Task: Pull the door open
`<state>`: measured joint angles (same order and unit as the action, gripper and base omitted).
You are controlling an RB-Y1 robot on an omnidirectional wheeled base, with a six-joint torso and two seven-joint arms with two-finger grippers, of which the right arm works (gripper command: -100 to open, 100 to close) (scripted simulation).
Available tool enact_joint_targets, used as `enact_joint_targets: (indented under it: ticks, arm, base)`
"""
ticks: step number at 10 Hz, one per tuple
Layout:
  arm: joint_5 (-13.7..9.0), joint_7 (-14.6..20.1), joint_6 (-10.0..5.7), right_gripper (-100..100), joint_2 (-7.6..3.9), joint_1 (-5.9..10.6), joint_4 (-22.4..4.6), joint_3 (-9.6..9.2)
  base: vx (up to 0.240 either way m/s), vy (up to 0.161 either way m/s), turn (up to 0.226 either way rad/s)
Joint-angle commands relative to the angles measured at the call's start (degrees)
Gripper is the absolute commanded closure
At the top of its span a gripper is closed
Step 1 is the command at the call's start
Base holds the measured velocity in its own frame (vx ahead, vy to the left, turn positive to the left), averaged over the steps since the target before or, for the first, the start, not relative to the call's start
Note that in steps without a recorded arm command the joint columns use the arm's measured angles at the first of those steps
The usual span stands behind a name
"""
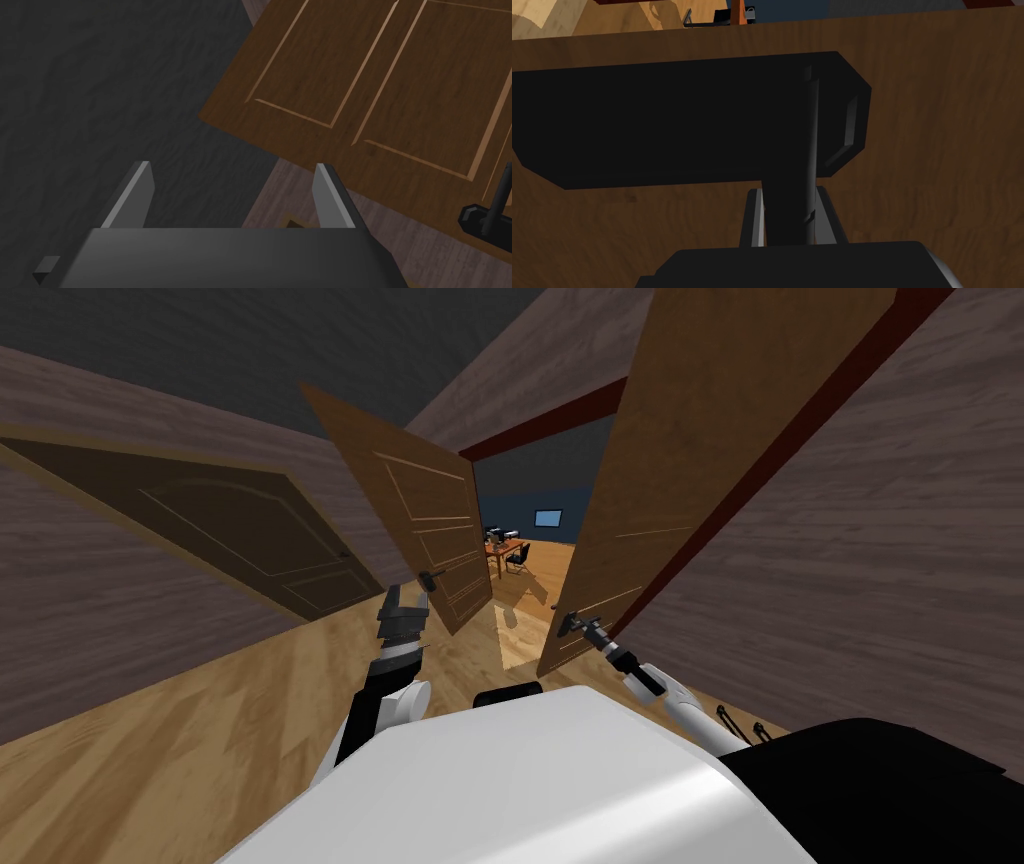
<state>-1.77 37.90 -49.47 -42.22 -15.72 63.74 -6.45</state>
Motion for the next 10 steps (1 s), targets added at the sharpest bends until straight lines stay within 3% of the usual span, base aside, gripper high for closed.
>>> enact_joint_targets:
  ticks: [1,10]
  arm:
    - [0.1,0.3,-0.81,100,-0.33,0.01,-0.5,-0.09]
    - [0.3,1.7,-5.01,100,-2.05,0.04,-3.2,-0.53]
  base:
    - [-0.133,-0.049,0.14]
    - [-0.178,-0.092,0.132]
